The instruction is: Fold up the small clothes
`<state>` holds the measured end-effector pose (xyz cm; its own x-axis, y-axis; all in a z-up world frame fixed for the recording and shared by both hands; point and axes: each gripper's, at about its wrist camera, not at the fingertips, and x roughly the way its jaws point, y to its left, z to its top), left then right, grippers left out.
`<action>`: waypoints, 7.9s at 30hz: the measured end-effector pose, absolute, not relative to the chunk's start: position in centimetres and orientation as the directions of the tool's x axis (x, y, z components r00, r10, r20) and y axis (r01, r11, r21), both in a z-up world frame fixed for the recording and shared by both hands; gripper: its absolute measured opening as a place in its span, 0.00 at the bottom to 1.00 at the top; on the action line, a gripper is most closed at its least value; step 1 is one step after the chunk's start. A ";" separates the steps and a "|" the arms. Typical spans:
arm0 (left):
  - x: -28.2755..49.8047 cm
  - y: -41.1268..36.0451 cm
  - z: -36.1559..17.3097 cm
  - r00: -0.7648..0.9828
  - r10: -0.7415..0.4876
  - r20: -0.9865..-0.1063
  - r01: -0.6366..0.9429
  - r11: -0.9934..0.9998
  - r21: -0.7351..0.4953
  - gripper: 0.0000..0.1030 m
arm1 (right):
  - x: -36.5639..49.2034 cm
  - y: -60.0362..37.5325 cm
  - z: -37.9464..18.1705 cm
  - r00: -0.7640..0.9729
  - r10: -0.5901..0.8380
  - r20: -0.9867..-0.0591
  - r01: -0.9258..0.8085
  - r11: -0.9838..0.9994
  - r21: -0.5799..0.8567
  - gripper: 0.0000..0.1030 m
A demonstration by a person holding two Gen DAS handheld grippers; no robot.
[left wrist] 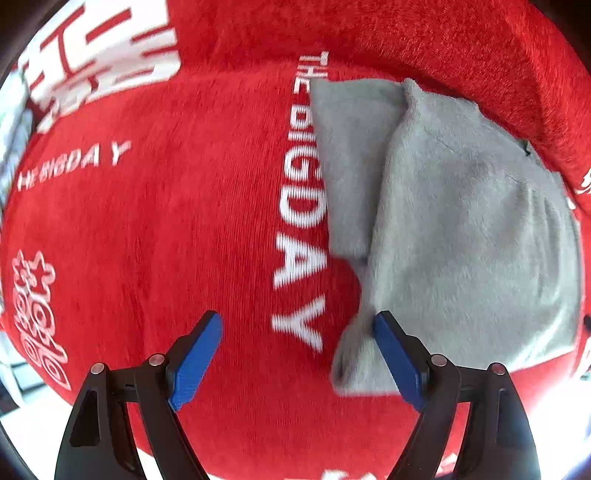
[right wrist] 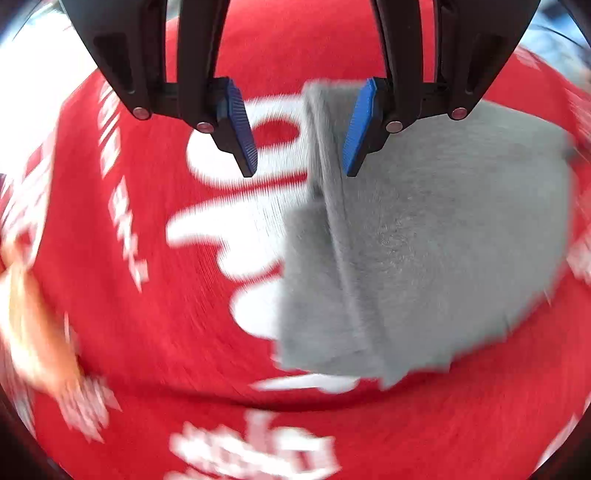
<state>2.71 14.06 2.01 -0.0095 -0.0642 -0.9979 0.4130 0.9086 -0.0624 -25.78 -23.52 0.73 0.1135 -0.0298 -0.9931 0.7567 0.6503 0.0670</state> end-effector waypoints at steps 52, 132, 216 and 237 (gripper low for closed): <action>-0.7 12.8 5.6 -0.101 -0.290 -0.952 0.348 0.886 -0.307 0.83 | -18.8 -11.6 0.5 0.172 0.295 -0.940 0.742 0.589 0.320 0.62; 9.1 15.6 -1.1 0.022 -0.096 -0.995 0.362 0.929 -0.081 0.99 | 9.6 -2.1 -4.4 0.275 0.289 -0.917 0.402 0.832 0.383 0.12; 5.0 -1.0 1.7 -0.225 -0.501 -0.835 0.498 0.678 -0.541 0.29 | -9.7 -13.6 -3.5 0.271 0.315 -0.910 0.649 0.638 0.414 0.10; -10.8 -22.9 3.7 -0.176 -0.321 -0.930 0.834 0.454 -0.315 0.48 | -20.8 -23.3 -2.7 0.538 0.340 -0.772 0.695 0.339 0.634 0.14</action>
<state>-10.79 -22.88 3.73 -0.1761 -0.3215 -0.9304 0.8338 0.4537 -0.3146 -20.84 -23.26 -2.72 0.5378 0.3397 -0.7716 0.6950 0.3395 0.6339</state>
